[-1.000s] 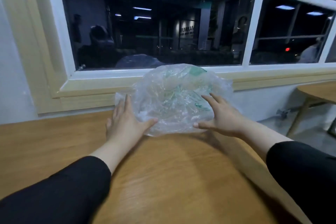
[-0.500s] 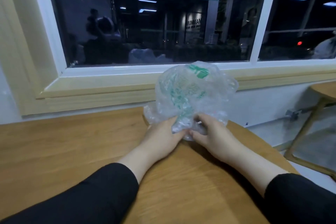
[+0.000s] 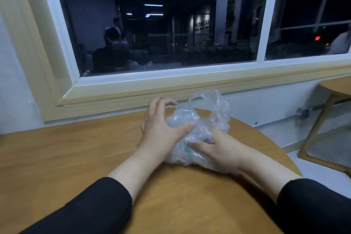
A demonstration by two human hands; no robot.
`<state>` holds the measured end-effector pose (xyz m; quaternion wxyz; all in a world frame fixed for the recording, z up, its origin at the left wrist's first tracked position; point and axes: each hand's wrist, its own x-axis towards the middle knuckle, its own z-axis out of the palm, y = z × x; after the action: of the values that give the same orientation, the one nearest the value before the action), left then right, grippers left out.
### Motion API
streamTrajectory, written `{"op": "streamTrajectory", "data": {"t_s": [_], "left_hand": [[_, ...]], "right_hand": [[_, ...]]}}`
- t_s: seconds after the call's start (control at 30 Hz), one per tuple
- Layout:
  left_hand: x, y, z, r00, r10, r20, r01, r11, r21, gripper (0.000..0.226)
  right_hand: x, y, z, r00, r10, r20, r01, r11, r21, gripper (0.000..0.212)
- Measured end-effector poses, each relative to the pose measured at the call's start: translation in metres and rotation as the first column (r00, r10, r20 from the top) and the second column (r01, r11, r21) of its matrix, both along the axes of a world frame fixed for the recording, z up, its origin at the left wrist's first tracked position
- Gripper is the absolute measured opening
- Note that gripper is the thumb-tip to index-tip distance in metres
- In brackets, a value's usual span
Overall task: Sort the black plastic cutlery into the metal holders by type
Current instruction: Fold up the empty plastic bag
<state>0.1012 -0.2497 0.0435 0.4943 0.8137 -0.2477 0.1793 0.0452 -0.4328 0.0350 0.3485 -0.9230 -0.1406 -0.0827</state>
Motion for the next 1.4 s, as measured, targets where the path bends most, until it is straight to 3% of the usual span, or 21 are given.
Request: {"op": "streamTrajectory", "data": {"t_s": [0.1, 0.13, 0.23, 0.3, 0.37, 0.43, 0.5, 0.53, 0.63, 0.77, 0.9, 1.0, 1.1, 1.2, 1.23, 1.3, 1.4], "left_hand": [[-0.012, 0.001, 0.000, 0.921, -0.211, -0.328, 0.234, 0.972, 0.029, 0.056], [-0.016, 0.000, -0.002, 0.895, -0.244, -0.373, 0.280, 0.959, 0.044, 0.055], [-0.025, -0.006, -0.007, 0.898, -0.205, -0.389, 0.255, 0.963, 0.081, 0.042], [-0.029, -0.015, -0.010, 0.888, -0.185, -0.421, 0.216, 0.976, 0.027, 0.040], [-0.034, -0.026, -0.012, 0.896, -0.177, -0.408, 0.190, 0.982, -0.010, 0.037], [-0.043, -0.040, -0.012, 0.900, -0.197, -0.388, 0.199, 0.979, -0.037, 0.038], [-0.046, -0.057, -0.017, 0.912, -0.215, -0.348, 0.188, 0.976, -0.112, 0.044], [-0.046, -0.067, -0.019, 0.931, -0.175, -0.321, 0.139, 0.982, -0.132, 0.045], [-0.056, -0.098, -0.015, 0.970, -0.074, -0.232, 0.035, 0.985, -0.166, 0.047], [-0.064, -0.145, -0.005, 0.889, -0.303, -0.345, 0.192, 0.927, -0.321, 0.015], [-0.077, -0.189, 0.002, 0.715, -0.530, -0.456, 0.209, 0.784, -0.584, 0.060], [-0.086, -0.227, 0.003, 0.656, -0.631, -0.415, 0.318, 0.729, -0.607, 0.070], [-0.096, -0.271, -0.002, 0.641, -0.648, -0.412, 0.421, 0.745, -0.517, 0.068], [-0.104, -0.319, -0.013, 0.646, -0.593, -0.480, 0.530, 0.802, -0.277, 0.079], [-0.105, -0.331, -0.016, 0.669, -0.556, -0.493, 0.557, 0.815, -0.162, 0.082], [-0.103, -0.351, -0.023, 0.739, -0.500, -0.451, 0.607, 0.785, 0.125, 0.055], [-0.090, -0.370, -0.033, 0.855, -0.384, -0.348, 0.518, 0.608, 0.602, 0.041]], "right_hand": [[-0.018, 0.004, 0.004, 0.997, 0.069, -0.019, -0.066, 0.991, 0.117, 0.018], [-0.023, 0.004, 0.003, 0.996, 0.082, -0.020, -0.079, 0.986, 0.145, 0.014], [-0.031, 0.003, -0.004, 0.998, 0.039, 0.042, -0.046, 0.984, 0.171, 0.028], [-0.037, -0.006, -0.003, 0.938, -0.109, 0.329, 0.100, 0.994, 0.042, 0.032], [-0.043, -0.023, -0.001, 0.808, -0.189, 0.557, 0.271, 0.960, -0.068, 0.056], [-0.055, -0.038, 0.003, 0.864, -0.259, 0.432, 0.328, 0.940, -0.093, 0.076], [-0.069, -0.048, 0.002, 0.970, -0.213, 0.114, 0.216, 0.976, -0.007, 0.062], [-0.073, -0.051, -0.001, 0.985, -0.169, 0.030, 0.166, 0.983, 0.078, 0.049], [-0.081, -0.057, 0.001, 0.994, -0.103, 0.036, 0.093, 0.970, 0.223, 0.030], [-0.093, -0.066, -0.003, 0.986, -0.112, 0.121, 0.053, 0.911, 0.410, 0.042], [-0.100, -0.092, -0.001, 0.980, -0.165, 0.113, 0.063, 0.789, 0.611, 0.028], [-0.101, -0.135, -0.008, 0.944, -0.305, 0.124, 0.149, 0.730, 0.667, 0.045], [-0.110, -0.185, -0.013, 0.861, -0.475, 0.183, 0.286, 0.749, 0.597, 0.046], [-0.125, -0.242, -0.030, 0.756, -0.619, 0.213, 0.474, 0.742, 0.474, 0.037], [-0.128, -0.259, -0.041, 0.733, -0.652, 0.196, 0.532, 0.728, 0.432, 0.035], [-0.129, -0.287, -0.070, 0.691, -0.707, 0.152, 0.631, 0.692, 0.352, 0.035], [-0.125, -0.310, -0.120, 0.718, -0.695, 0.045, 0.651, 0.693, 0.310, 0.030]]}}
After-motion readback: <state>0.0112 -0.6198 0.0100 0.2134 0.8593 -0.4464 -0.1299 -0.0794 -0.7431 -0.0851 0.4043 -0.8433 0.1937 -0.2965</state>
